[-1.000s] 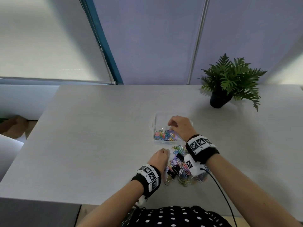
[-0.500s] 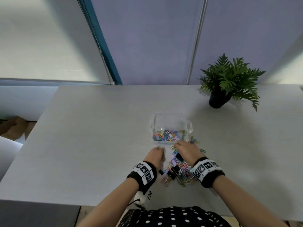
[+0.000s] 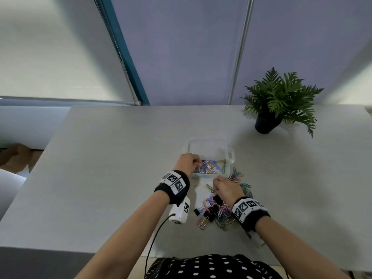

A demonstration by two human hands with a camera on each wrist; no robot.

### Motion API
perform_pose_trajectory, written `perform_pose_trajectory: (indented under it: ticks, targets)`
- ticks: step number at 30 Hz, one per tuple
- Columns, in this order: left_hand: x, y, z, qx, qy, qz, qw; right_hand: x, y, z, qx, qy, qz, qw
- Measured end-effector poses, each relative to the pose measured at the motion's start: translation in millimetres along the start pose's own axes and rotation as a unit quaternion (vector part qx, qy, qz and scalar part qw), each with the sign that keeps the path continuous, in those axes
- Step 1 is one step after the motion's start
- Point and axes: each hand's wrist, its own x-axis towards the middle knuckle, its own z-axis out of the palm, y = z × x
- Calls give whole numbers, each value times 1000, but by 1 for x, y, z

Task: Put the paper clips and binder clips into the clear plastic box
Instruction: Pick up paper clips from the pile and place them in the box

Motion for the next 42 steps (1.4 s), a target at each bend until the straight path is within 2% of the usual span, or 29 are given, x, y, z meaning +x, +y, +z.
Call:
perform_pose_trajectory:
  ticks: [2, 5, 8, 10, 12, 15, 19, 24, 27, 30, 33, 37, 39, 42]
  targets:
    - [2, -1, -4, 44, 3, 24, 999, 0, 0, -1, 7, -4, -2, 1000]
    - [-8, -4, 2, 80, 34, 114, 990, -3, 4, -4, 32, -3, -13, 999]
    - [-24, -7, 31, 117, -55, 170, 977, -6, 7, -6, 37, -3, -27, 999]
    - [-31, -13, 52, 174, -87, 152, 969, -7, 5, -8, 33, -1, -41, 999]
    - [-34, -19, 66, 220, -85, 127, 963, -8, 2, -11, 24, -1, -60, 998]
    - [-34, -20, 69, 233, -66, 118, 963, -11, -1, -21, 6, -11, -72, 997]
    - [-34, -21, 66, 253, -60, 136, 956, -14, -1, -34, 26, -30, -74, 996]
    - [-41, -24, 58, 178, -18, 133, 975, -10, 3, -48, 126, -9, -77, 989]
    - [-38, -18, 38, 117, 10, 134, 984, -8, 2, -62, 254, 8, -56, 966]
    - [-22, -7, 15, 73, 55, 126, 988, 2, -4, -79, 307, 62, -37, 949]
    - [-4, -4, -1, 92, 59, 109, 988, 17, -5, -85, 294, 104, -16, 950]
    - [-3, -13, -8, 95, 36, 68, 992, 19, 2, -76, 159, 89, -3, 983]
    - [-15, -23, -8, 106, 31, 64, 992, 7, 8, -70, 154, 80, -11, 985]
    - [-46, -45, -3, 142, -46, 39, 988, -19, 29, -57, 119, 37, -14, 992]
